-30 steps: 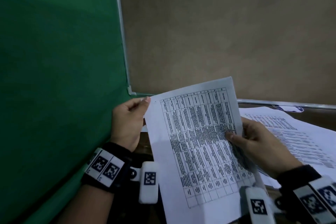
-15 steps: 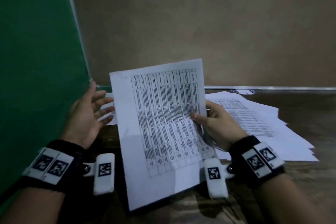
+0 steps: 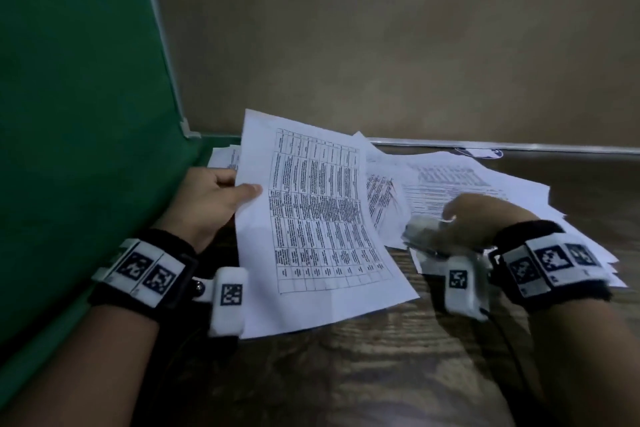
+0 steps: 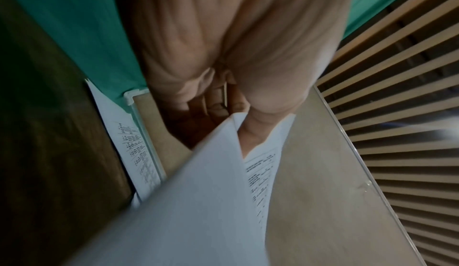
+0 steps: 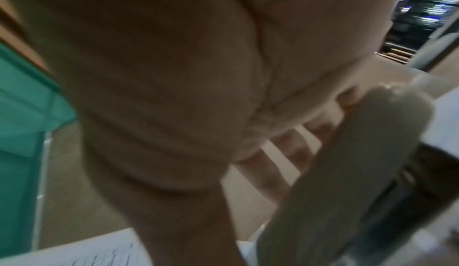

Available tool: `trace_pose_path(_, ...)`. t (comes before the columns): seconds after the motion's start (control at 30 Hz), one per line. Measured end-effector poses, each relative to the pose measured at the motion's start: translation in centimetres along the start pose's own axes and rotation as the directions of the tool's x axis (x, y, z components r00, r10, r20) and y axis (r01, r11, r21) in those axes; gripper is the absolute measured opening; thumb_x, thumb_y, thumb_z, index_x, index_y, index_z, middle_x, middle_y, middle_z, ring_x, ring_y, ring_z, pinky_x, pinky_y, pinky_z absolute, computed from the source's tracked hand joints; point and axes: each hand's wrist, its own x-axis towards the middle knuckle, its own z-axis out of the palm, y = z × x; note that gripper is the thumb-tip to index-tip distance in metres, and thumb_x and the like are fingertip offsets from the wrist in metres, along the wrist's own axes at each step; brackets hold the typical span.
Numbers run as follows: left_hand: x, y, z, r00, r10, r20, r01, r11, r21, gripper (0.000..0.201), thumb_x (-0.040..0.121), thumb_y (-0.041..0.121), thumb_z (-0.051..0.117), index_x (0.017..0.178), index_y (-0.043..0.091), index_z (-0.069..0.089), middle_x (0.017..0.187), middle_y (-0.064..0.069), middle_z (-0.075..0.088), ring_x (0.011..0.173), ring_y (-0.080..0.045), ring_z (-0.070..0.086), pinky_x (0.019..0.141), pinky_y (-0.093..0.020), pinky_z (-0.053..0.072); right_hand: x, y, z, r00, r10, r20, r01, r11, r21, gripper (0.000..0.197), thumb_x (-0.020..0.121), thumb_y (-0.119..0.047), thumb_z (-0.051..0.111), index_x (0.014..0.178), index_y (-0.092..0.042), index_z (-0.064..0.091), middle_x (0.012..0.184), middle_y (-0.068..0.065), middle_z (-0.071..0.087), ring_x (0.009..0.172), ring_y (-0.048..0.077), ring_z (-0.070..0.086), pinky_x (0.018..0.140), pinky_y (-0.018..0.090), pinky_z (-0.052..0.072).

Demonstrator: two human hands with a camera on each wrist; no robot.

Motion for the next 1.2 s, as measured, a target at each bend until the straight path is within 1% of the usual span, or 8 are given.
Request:
trace_pose_path(0.07, 0.3, -0.3, -0.1, 1.0, -0.013, 0.001, 0.013, 1.0, 0.028, 0.012, 0.088, -0.003, 0.074, 0.089, 0.008, 0.079, 0.092, -0.01, 0.081, 0.088, -0.032, 0.078, 0.086, -0.043, 0.062, 1.0, 0.4, 0.2, 0.998, -0.013, 0.067, 0.019, 0.996, -0.086, 0.035, 0.089, -0.039, 0.076, 0.111, -0.012, 0.076, 0.116, 0.008, 0.07, 0.096, 0.022, 0.062, 0.069, 0.027, 0.048)
trace_pose_path(0.17, 0.5, -0.6, -0.2, 1.0, -0.023, -0.006, 0.024, 0.999, 0.033, 0.009, 0.087, -0.002, 0.076, 0.094, 0.003, 0.079, 0.094, -0.012, 0.081, 0.09, -0.033, 0.078, 0.09, -0.05, 0.062, 1.5, 0.2, 0.3, 0.998, -0.056, -0.019, 0.053, 0.992, -0.114, 0.007, 0.092, -0.028, 0.071, 0.092, -0.021, 0.071, 0.112, 0.005, 0.071, 0.093, 0.022, 0.057, 0.07, 0.027, 0.042)
trace_pose_path(0.3, 0.5, -0.7, -0.1, 1.0, -0.02, 0.002, 0.02, 1.0, 0.022, 0.014, 0.087, -0.004, 0.075, 0.099, 0.003, 0.079, 0.097, -0.011, 0.081, 0.093, -0.033, 0.078, 0.093, -0.052, 0.061, 0.9, -1.9, 0.0, 0.941, -0.136, -0.311, 0.241, 0.912, 0.332, 0.023, 0.089, -0.031, 0.077, 0.088, -0.021, 0.057, 0.085, 0.004, 0.071, 0.083, 0.029, 0.062, 0.065, 0.034, 0.043)
trace_pose_path(0.47, 0.4, -0.8, 0.2, 0.997, 0.04, 0.069, -0.047, 0.995, 0.09, 0.015, 0.087, 0.002, 0.077, 0.1, 0.01, 0.081, 0.096, -0.001, 0.082, 0.091, -0.022, 0.079, 0.091, -0.046, 0.062, 1.1, -9.0, -2.5, 0.82, -0.144, -0.554, 0.57, 0.11, 0.814, 0.027, 0.095, -0.017, 0.072, 0.117, -0.014, 0.056, 0.1, 0.013, 0.072, 0.082, 0.029, 0.067, 0.076, 0.045, 0.057)
trace_pose_path(0.67, 0.1, -1.0, 1.1, 0.986, 0.108, 0.128, -0.12, 0.989, 0.09, 0.01, 0.087, 0.003, 0.076, 0.09, 0.012, 0.081, 0.084, 0.0, 0.081, 0.072, -0.013, 0.072, 0.071, -0.034, 0.056, 0.0, -16.0, -5.4, 0.822, -0.118, -0.556, 0.371, -0.631, 0.682, 0.014, 0.105, -0.017, 0.055, 0.113, -0.007, 0.059, 0.106, 0.012, 0.063, 0.097, 0.022, 0.06, 0.093, 0.04, 0.055)
trace_pose_path(0.77, 0.0, -0.9, 1.7, 0.977, 0.16, 0.144, -0.175, 0.98, 0.093, 0.022, 0.081, 0.011, 0.076, 0.101, 0.019, 0.082, 0.095, -0.008, 0.081, 0.089, -0.029, 0.076, 0.085, -0.052, 0.06, -0.1, -17.0, -4.5, 0.792, -0.121, -0.598, 0.389, -0.655, 0.648, 0.024, 0.107, -0.02, 0.05, 0.124, -0.004, 0.054, 0.108, 0.014, 0.066, 0.104, 0.024, 0.063, 0.097, 0.037, 0.056)
trace_pose_path(0.93, -0.3, -0.6, 2.5, 0.966, 0.213, 0.148, -0.223, 0.974, 0.05, 0.034, 0.081, 0.011, 0.078, 0.109, 0.03, 0.081, 0.103, -0.03, 0.073, 0.095, -0.045, 0.074, 0.089, -0.065, 0.056, 0.1, -16.9, -3.5, 0.706, -0.189, -0.683, 0.562, -0.438, 0.702, 0.036, 0.102, -0.032, 0.053, 0.131, -0.011, 0.052, 0.115, 0.009, 0.073, 0.114, 0.021, 0.07, 0.102, 0.038, 0.055)
trace_pose_path(1.2, -1.2, 0.0, 2.9, 0.955, 0.228, 0.187, -0.236, 0.972, 0.019, 0.037, 0.089, -0.009, 0.071, 0.109, 0.021, 0.078, 0.1, -0.005, 0.081, 0.096, -0.031, 0.078, 0.091, -0.054, 0.061, 0.3, -16.3, -3.3, 0.668, -0.235, -0.706, 0.625, -0.337, 0.704, 0.052, 0.097, -0.035, 0.053, 0.137, -0.003, 0.048, 0.118, 0.013, 0.069, 0.11, 0.023, 0.071, 0.089, 0.034, 0.058)
